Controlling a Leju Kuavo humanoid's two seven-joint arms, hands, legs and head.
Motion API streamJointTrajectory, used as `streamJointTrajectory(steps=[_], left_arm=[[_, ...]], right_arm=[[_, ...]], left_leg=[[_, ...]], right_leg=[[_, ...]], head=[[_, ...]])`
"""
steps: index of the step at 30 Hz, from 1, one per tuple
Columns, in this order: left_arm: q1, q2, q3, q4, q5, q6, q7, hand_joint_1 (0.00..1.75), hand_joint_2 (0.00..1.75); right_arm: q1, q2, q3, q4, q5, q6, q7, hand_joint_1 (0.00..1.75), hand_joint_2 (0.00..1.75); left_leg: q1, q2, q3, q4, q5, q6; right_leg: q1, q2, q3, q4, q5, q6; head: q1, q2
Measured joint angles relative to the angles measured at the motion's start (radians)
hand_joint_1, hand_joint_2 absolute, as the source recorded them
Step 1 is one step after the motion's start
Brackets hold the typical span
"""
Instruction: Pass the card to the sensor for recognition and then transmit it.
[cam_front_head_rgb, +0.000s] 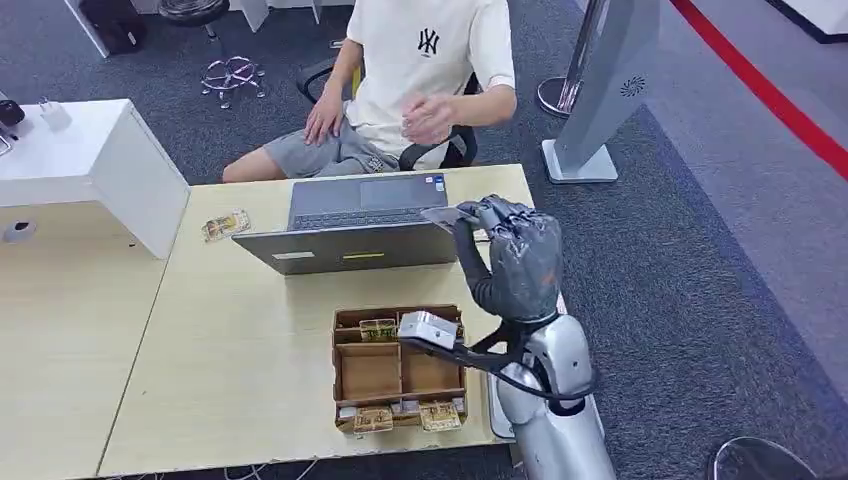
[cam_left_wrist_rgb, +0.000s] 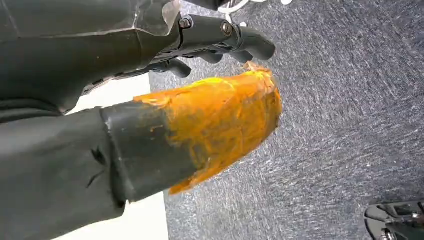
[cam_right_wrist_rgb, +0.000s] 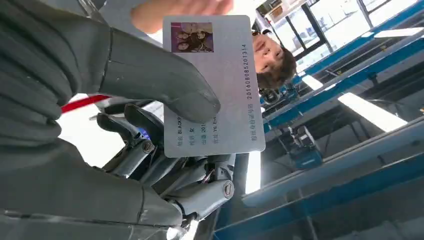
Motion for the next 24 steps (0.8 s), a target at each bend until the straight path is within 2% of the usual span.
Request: streamJointTrajectory(steps=[5,12,21,22,23,24], left_arm=[[-0.005,-0.003,-0.002,0.0,-0.014,-0.01,0.002,0.0,0.0],[-0.009,-0.006,-0.009,0.0,-0.028,-0.015,0.004,0.0,0.0],[-0.01,-0.006,-0.011,0.0,-0.031,-0.018,0.01,0.0,0.0],[-0.01,-0.006,-0.011,0.0,-0.031,-0.018,0.01,0.0,0.0],[-0.01,-0.006,-0.011,0.0,-0.032,-0.018,0.01,0.0,0.0],[-0.01,-0.006,-0.011,0.0,-0.032,-0.018,0.01,0.0,0.0]], right_arm=[[-0.08,0.0,0.04,0.081,0.076,0.0,0.073,1.75,1.75],[-0.133,-0.002,0.076,0.148,0.15,0.0,0.155,1.75,1.75],[-0.15,-0.008,0.095,0.176,0.177,-0.001,0.185,1.75,1.75],[-0.151,-0.009,0.098,0.177,0.186,-0.001,0.195,0.99,1.75],[-0.151,-0.011,0.103,0.177,0.196,-0.001,0.208,0.0,1.75],[-0.152,-0.013,0.108,0.177,0.211,-0.001,0.225,0.0,1.75]], left_leg=[[0.0,0.0,0.0,0.0,0.0,0.0],[0.0,0.0,0.0,0.0,0.0,0.0],[0.0,0.0,0.0,0.0,0.0,0.0],[0.0,0.0,0.0,0.0,0.0,0.0],[0.0,0.0,0.0,0.0,0.0,0.0],[0.0,0.0,0.0,0.0,0.0,0.0]], right_leg=[[0.0,0.0,0.0,0.0,0.0,0.0],[0.0,0.0,-0.001,0.0,0.0,0.0],[0.0,0.0,-0.001,0.0,0.0,0.0],[0.0,0.0,-0.001,0.0,0.0,0.0],[0.0,0.0,-0.001,0.0,0.0,0.0],[0.0,0.0,-0.001,0.0,0.0,0.0]], head=[[0.0,0.0],[0.0,0.0],[0.0,0.0],[0.0,0.0],[0.0,0.0],[0.0,0.0]])
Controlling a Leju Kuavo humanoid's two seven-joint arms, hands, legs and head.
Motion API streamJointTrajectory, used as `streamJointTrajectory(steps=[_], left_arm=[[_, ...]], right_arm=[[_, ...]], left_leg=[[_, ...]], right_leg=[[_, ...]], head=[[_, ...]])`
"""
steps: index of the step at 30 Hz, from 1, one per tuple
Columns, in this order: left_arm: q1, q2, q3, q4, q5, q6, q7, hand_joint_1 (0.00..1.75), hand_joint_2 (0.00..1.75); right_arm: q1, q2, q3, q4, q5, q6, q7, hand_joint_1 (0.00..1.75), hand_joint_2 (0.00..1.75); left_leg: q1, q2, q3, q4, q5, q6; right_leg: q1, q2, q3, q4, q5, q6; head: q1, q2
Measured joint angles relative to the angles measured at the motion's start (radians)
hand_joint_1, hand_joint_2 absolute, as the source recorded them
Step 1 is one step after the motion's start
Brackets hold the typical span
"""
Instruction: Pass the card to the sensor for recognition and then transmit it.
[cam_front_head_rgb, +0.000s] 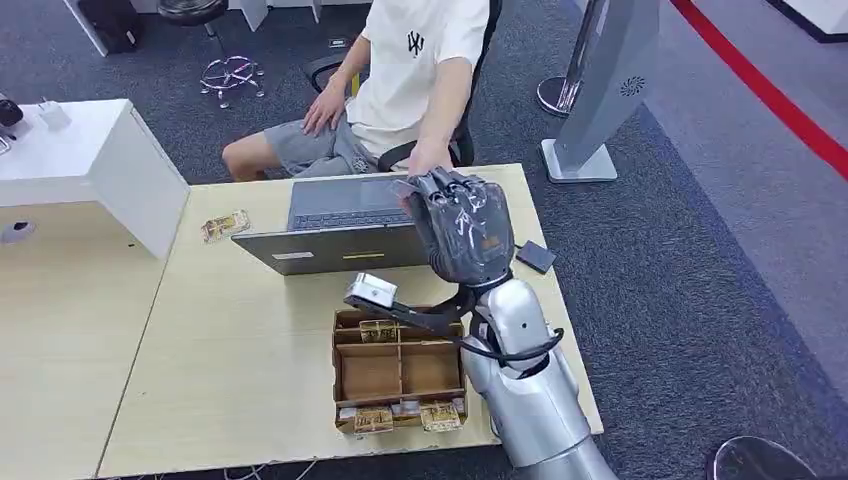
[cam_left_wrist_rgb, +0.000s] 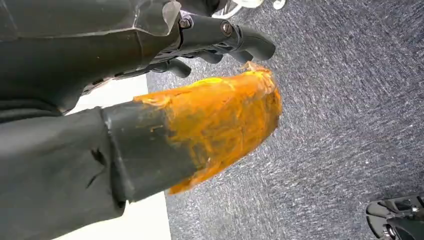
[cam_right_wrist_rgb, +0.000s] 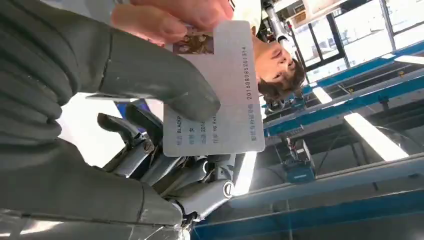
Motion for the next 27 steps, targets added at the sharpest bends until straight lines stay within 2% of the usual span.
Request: streamJointTrajectory(steps=[6,10,13,15,18,23,24,25,26,27], left_arm=[[0.0,0.0,0.0,0.0,-0.002,0.0,0.0,0.0,0.0],[0.0,0.0,0.0,0.0,-0.002,0.0,0.0,0.0,0.0],[0.001,0.0,0.0,0.0,-0.001,0.002,0.0,0.0,0.0],[0.002,0.0,0.0,0.0,0.004,0.006,0.0,0.0,0.0],[0.006,0.0,0.0,0.0,0.008,0.012,0.0,0.0,0.0],[0.009,0.0,0.014,0.0,0.024,0.016,0.0,0.0,0.0],[0.009,0.0,0.015,0.0,0.027,0.017,0.0,0.0,0.0],[0.01,-0.002,0.018,0.0,0.029,0.018,0.0,0.0,0.0],[0.01,-0.002,0.022,0.0,0.032,0.018,0.0,0.0,0.0],[0.01,-0.003,0.024,0.0,0.035,0.019,0.0,0.0,0.0]], right_arm=[[0.0,-0.039,0.054,0.002,0.065,0.0,0.121,0.0,1.75],[0.002,-0.067,0.091,-0.003,0.066,0.0,0.166,0.0,1.75],[0.02,-0.082,0.11,-0.036,0.055,0.0,0.171,0.0,1.75],[0.052,-0.086,0.111,-0.082,0.019,0.0,0.126,0.0,1.75],[0.117,-0.082,0.108,-0.155,-0.044,0.0,0.007,0.0,1.75],[0.269,-0.007,0.037,-0.251,-0.17,0.0,-0.28,0.0,1.75],[0.287,-0.005,0.021,-0.261,-0.182,0.0,-0.312,0.24,1.75],[0.306,-0.002,0.008,-0.271,-0.192,0.0,-0.328,1.27,1.75],[0.324,-0.001,-0.005,-0.282,-0.202,0.0,-0.346,1.64,1.75],[0.34,-0.001,-0.014,-0.288,-0.215,0.0,-0.367,1.75,1.75]], left_leg=[[0.0,0.0,0.0,0.0,0.0,0.0],[0.0,0.0,0.0,0.0,0.0,0.0],[0.0,0.0,0.0,0.0,0.0,0.0],[0.0,0.0,0.0,0.0,0.0,0.0],[0.0,0.0,0.0,0.0,-0.001,-0.001],[0.0,0.0,0.0,0.0,-0.002,-0.001],[0.0,0.0,-0.001,0.0,-0.002,-0.001],[0.0,0.0,-0.001,0.0,-0.002,-0.001],[0.0,0.0,0.0,0.0,-0.002,-0.001],[0.0,0.0,0.0,0.0,-0.002,-0.001]], right_leg=[[0.0,0.0,0.0,0.0,0.0,0.0],[0.0,0.0,0.0,0.0,0.0,0.0],[0.0,0.0,0.0,0.0,0.0,0.0],[0.0,0.0,0.0,0.0,0.0,0.0],[0.0,0.0,-0.001,0.0,-0.001,0.0],[0.0,0.0,-0.001,0.0,-0.002,0.0],[0.0,0.0,-0.001,0.0,-0.002,0.0],[0.0,0.0,-0.001,0.0,-0.002,0.0],[0.0,0.0,-0.001,0.0,-0.002,0.0],[0.0,0.0,-0.001,0.0,-0.002,0.0]], head=[[0.0,0.0],[0.0,0.0],[0.0,0.0],[0.0,0.0],[0.0,0.0],[-0.001,0.0],[-0.001,0.0],[0.0,0.0],[-0.001,0.0],[-0.001,0.0]])
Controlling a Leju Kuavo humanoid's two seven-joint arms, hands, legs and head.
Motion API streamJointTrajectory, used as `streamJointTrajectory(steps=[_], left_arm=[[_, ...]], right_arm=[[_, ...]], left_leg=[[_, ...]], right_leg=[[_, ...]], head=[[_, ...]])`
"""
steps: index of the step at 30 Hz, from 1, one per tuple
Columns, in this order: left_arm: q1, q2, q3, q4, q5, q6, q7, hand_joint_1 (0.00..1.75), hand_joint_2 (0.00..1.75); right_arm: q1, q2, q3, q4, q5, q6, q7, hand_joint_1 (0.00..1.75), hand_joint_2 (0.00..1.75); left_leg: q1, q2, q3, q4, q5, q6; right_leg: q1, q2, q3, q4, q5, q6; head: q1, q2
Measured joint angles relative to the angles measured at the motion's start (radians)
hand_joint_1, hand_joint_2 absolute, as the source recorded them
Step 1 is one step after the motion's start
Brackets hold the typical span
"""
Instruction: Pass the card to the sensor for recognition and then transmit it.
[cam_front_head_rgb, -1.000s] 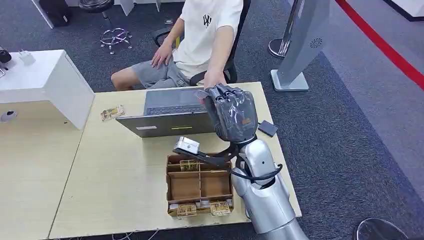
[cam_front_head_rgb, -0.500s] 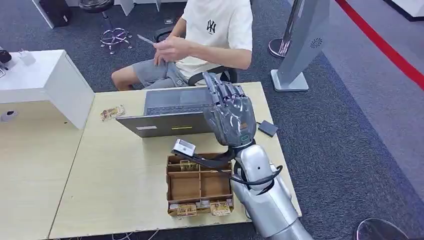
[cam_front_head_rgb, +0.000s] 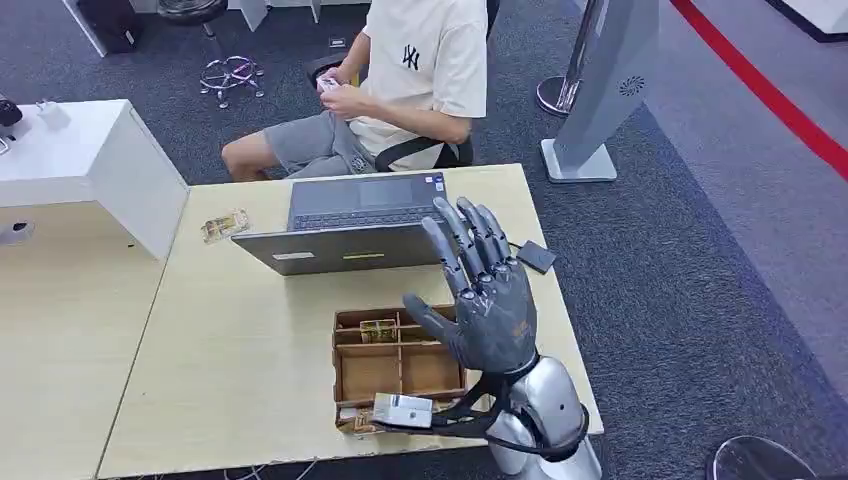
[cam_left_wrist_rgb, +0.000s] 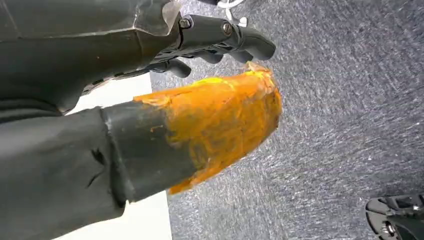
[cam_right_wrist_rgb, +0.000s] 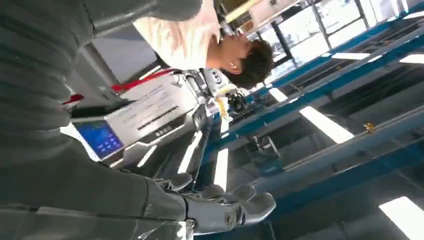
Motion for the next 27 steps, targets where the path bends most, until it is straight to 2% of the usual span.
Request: streamJointTrajectory(steps=[2,8,9,10,11,13,14,15,16,17,18,26,27], left_arm=[[0.0,-0.001,0.007,0.0,0.004,0.002,0.0,0.0,0.0],[0.0,-0.002,0.02,0.0,0.007,0.007,0.002,0.0,0.0],[0.0,-0.002,0.02,0.0,0.007,0.007,0.001,0.0,0.0],[0.0,-0.002,0.021,0.0,0.007,0.008,0.002,0.0,0.0],[0.0,-0.002,0.021,0.0,0.007,0.008,0.001,0.0,0.0],[0.0,-0.002,0.021,0.0,0.008,0.009,0.001,0.0,0.0],[0.0,-0.002,0.021,0.0,0.008,0.009,0.002,0.0,0.0],[0.0,-0.002,0.021,0.0,0.008,0.01,0.001,0.0,0.0],[0.001,-0.002,0.021,0.0,0.012,0.013,0.001,0.0,0.0],[0.001,-0.002,0.021,0.0,0.017,0.013,0.002,0.0,0.0],[0.001,-0.002,0.021,0.0,0.018,0.013,0.002,0.0,0.0],[0.001,-0.002,0.021,0.0,0.018,0.013,0.002,0.0,0.0],[0.001,-0.002,0.021,0.0,0.019,0.013,0.002,0.0,0.0]], right_arm=[[0.034,0.0,-0.018,-0.009,-0.009,0.0,-0.024,1.75,1.75],[0.116,0.001,-0.038,-0.017,0.007,0.0,-0.031,1.75,1.75],[0.126,0.003,-0.041,-0.017,0.009,0.0,-0.028,1.69,1.75],[0.13,0.003,-0.044,-0.016,0.014,0.0,-0.017,1.52,1.75],[0.132,0.003,-0.044,-0.014,0.02,0.0,-0.004,1.52,1.75],[0.135,0.003,-0.041,-0.006,0.037,0.0,0.043,1.33,1.75],[0.141,0.002,-0.036,-0.002,0.043,0.0,0.058,1.17,1.75],[0.144,0.001,-0.03,0.001,0.054,0.0,0.078,0.73,1.75],[0.144,-0.004,-0.018,0.007,0.073,0.0,0.127,0.68,1.75],[0.144,-0.009,0.005,0.013,0.08,0.0,0.172,0.68,1.75],[0.144,-0.013,0.015,0.016,0.081,0.0,0.184,0.7,1.75],[0.144,-0.013,0.015,0.016,0.081,0.0,0.184,0.7,1.75],[0.144,-0.014,0.017,0.017,0.082,0.0,0.184,0.87,1.75]], left_leg=[[0.0,0.0,0.0,0.0,0.0,0.0],[0.0,0.0,0.0,0.0,0.0,0.0],[0.0,0.0,0.0,0.0,0.0,0.0],[0.0,0.0,0.0,0.0,0.0,0.0],[0.0,0.0,0.0,0.0,0.0,0.0],[0.0,0.0,0.0,0.0,0.0,0.0],[0.0,0.0,0.0,0.0,0.0,0.0],[0.0,0.0,0.0,0.0,0.0,0.0],[0.0,0.0,0.0,0.0,0.0,0.0],[0.0,0.0,0.0,0.0,0.0,0.0],[0.0,0.0,0.0,0.0,0.0,0.0],[0.0,0.0,0.0,0.0,0.0,0.0],[0.0,0.0,0.0,0.0,0.0,0.0]], right_leg=[[0.0,0.0,0.0,0.0,0.0,0.0],[0.0,0.0,0.0,0.0,0.0,0.0],[0.0,0.0,0.0,0.0,0.0,0.0],[0.0,0.0,0.0,0.0,0.0,0.0],[0.0,0.0,0.0,0.0,0.0,0.0],[0.0,0.0,0.0,0.0,0.0,0.0],[0.0,0.0,0.0,0.0,0.0,0.0],[0.0,0.0,0.0,0.0,0.0,0.0],[0.0,0.0,0.0,0.0,0.0,0.0],[0.0,0.0,0.0,0.0,0.0,0.0],[0.0,0.0,0.0,0.0,0.0,0.0],[0.0,0.0,0.0,0.0,0.0,0.0],[0.0,0.0,0.0,0.0,0.0,0.0]], head=[[0.0,0.0],[0.0,0.0],[0.0,0.0],[0.0,0.0],[0.0,0.0],[0.0,0.0],[0.0,0.0],[0.0,0.0],[0.0,0.0],[-0.001,0.0],[0.0,0.0],[0.0,0.0],[0.0,0.0]])
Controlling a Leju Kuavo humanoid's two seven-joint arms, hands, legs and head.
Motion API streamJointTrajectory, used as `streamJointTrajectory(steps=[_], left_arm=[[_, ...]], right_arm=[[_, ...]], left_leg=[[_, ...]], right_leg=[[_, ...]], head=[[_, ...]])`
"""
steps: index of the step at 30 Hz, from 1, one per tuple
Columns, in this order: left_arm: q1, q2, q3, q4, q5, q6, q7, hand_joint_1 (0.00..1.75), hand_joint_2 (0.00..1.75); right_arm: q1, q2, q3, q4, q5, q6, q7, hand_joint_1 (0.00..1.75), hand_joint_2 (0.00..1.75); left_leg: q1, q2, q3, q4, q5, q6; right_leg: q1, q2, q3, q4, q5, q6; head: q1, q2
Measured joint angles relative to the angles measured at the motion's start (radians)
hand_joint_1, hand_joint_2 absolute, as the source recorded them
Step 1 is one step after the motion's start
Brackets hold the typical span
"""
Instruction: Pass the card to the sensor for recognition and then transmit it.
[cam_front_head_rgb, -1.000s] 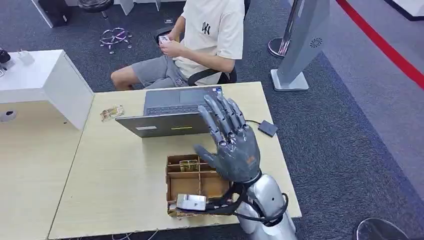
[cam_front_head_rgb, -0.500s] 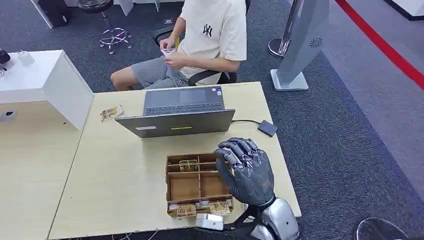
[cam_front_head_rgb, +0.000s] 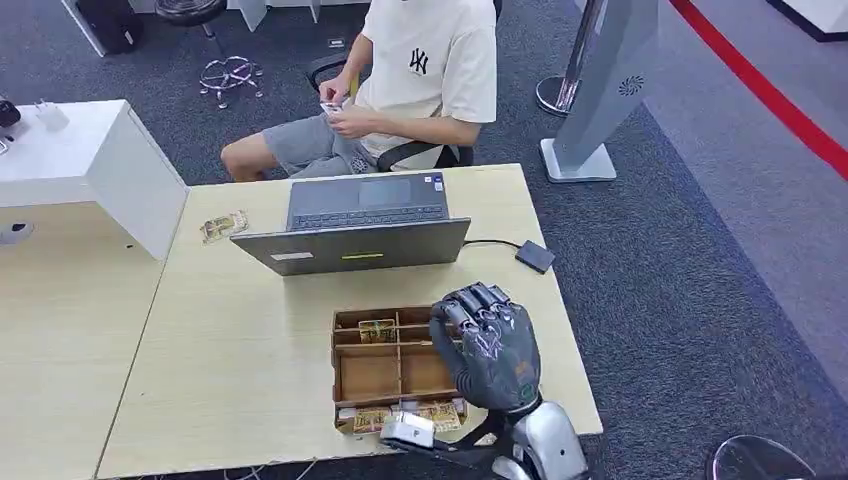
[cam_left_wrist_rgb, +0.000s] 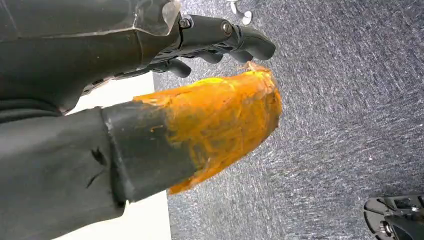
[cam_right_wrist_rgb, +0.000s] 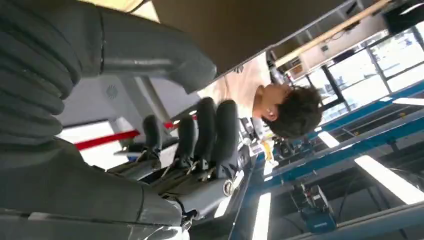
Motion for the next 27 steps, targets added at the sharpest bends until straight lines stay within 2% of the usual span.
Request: streamJointTrajectory(steps=[3,4,6,7,8,9,11,14,16,21,22,27], left_arm=[[0.0,0.0,0.0,0.0,0.0,-0.001,0.0,0.0,0.0],[0.0,0.0,0.0,0.0,0.001,-0.001,0.0,0.0,0.0],[0.0,0.001,0.0,0.0,0.0,-0.001,0.0,0.0,0.0],[0.0,0.001,0.0,0.0,0.0,-0.001,0.0,0.0,0.0],[0.0,0.002,0.0,0.0,0.0,-0.001,0.0,0.0,0.0],[0.0,0.001,0.0,0.0,-0.001,-0.001,0.0,0.0,0.0],[0.0,0.002,0.0,0.0,-0.001,-0.001,0.0,0.0,0.0],[0.0,0.002,0.0,0.0,-0.002,-0.001,0.0,0.0,0.0],[0.0,0.002,0.0,0.0,-0.002,-0.001,0.0,0.0,0.0],[0.0,0.004,0.0,0.0,-0.004,-0.002,0.0,0.0,0.0],[0.0,0.005,0.0,0.0,-0.004,-0.002,0.0,0.0,0.0],[0.0,0.005,0.0,0.0,-0.005,-0.002,0.0,0.0,0.0]], right_arm=[[-0.001,-0.003,0.006,0.003,0.002,0.0,0.001,0.96,1.75],[-0.004,-0.013,0.022,0.018,0.011,0.0,0.012,1.24,1.75],[-0.007,-0.031,0.047,0.05,0.019,0.0,0.027,1.34,1.75],[-0.008,-0.039,0.058,0.061,0.021,0.0,0.03,1.29,1.75],[-0.006,-0.041,0.057,0.082,0.028,0.0,0.003,1.24,1.75],[-0.005,-0.045,0.058,0.09,0.033,0.0,0.014,1.22,1.75],[-0.001,-0.057,0.07,0.107,0.046,0.0,0.054,0.94,1.75],[0.001,-0.07,0.085,0.118,0.055,0.0,0.087,0.91,1.75],[0.001,-0.075,0.09,0.124,0.056,0.0,0.099,0.8,1.75],[0.002,-0.082,0.1,0.135,0.062,0.0,0.118,0.82,1.75],[0.002,-0.084,0.101,0.138,0.062,0.0,0.121,0.77,1.75],[0.0,-0.089,0.106,0.156,0.062,0.0,0.142,0.82,1.75]], left_leg=[[0.0,0.0,0.0,0.0,0.0,0.0],[0.0,0.0,0.0,0.0,0.0,0.0],[0.0,0.0,0.0,0.0,0.0,0.0],[0.0,0.0,0.0,0.0,0.0,0.0],[0.0,0.0,0.0,0.0,0.0,0.0],[0.0,0.0,0.0,0.0,0.0,0.0],[0.0,0.0,0.0,0.0,0.0,0.0],[0.0,0.0,0.0,0.0,0.0,0.0],[0.0,0.0,0.0,0.0,0.0,0.0],[0.0,0.0,0.0,0.0,0.0,0.0],[0.0,0.0,0.0,0.0,0.0,0.0],[0.0,0.0,0.0,0.0,0.0,0.0]], right_leg=[[0.0,0.0,0.0,0.0,0.0,0.0],[0.0,0.0,0.0,0.0,0.0,0.0],[0.0,0.0,0.0,0.0,0.0,0.0],[0.0,0.0,0.0,0.0,0.0,0.0],[0.0,0.0,0.0,0.0,0.0,0.0],[0.0,0.0,0.0,0.0,0.0,0.0],[0.0,0.0,0.0,0.0,0.0,0.0],[0.0,0.0,0.0,0.0,0.0,0.0],[0.0,0.0,0.0,0.0,0.0,0.0],[0.0,0.0,0.0,0.0,0.0,0.0],[0.0,0.0,0.0,0.0,0.0,0.0],[0.0,0.0,0.0,0.0,0.0,0.0]], head=[[0.0,0.0],[0.0,0.0],[0.0,0.0],[0.0,0.0],[0.0,0.0],[0.0,0.0],[0.0,0.0],[0.0,0.0],[0.0,0.0],[0.0,0.0],[0.0,0.0],[0.0,0.0]])
